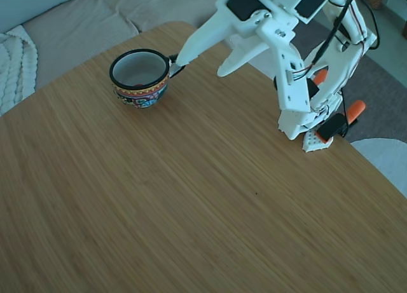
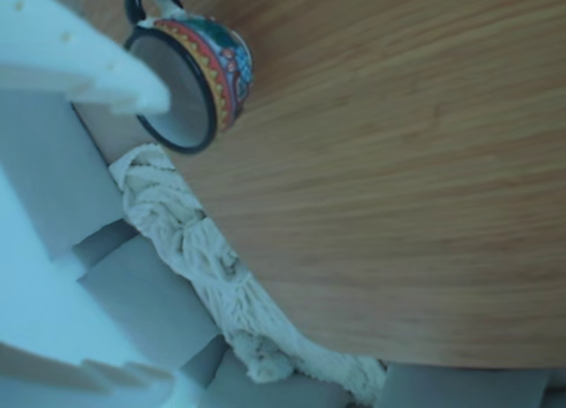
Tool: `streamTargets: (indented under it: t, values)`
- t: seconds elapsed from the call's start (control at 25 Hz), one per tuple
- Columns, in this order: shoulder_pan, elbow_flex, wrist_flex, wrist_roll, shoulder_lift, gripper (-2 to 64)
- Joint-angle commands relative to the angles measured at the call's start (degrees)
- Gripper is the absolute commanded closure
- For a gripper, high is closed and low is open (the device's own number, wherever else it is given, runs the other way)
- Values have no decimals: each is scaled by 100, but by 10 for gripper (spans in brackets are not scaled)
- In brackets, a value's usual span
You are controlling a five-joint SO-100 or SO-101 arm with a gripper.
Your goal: Grasp a red cap and put it in the cup.
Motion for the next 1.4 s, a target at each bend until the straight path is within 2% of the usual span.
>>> streamTargets:
  t: [0.0,0.16,0.52,0.8,1.04,1.36]
  values:
    - [9,158,308,9,352,258]
    - [9,563,255,9,571,258]
    - [0,2013,-308,-18,1292,258]
    - [-861,2953,-475,26,2021,258]
    - [-1380,3542,-650,158,2320,258]
    - [-1477,3665,-870,167,2435,258]
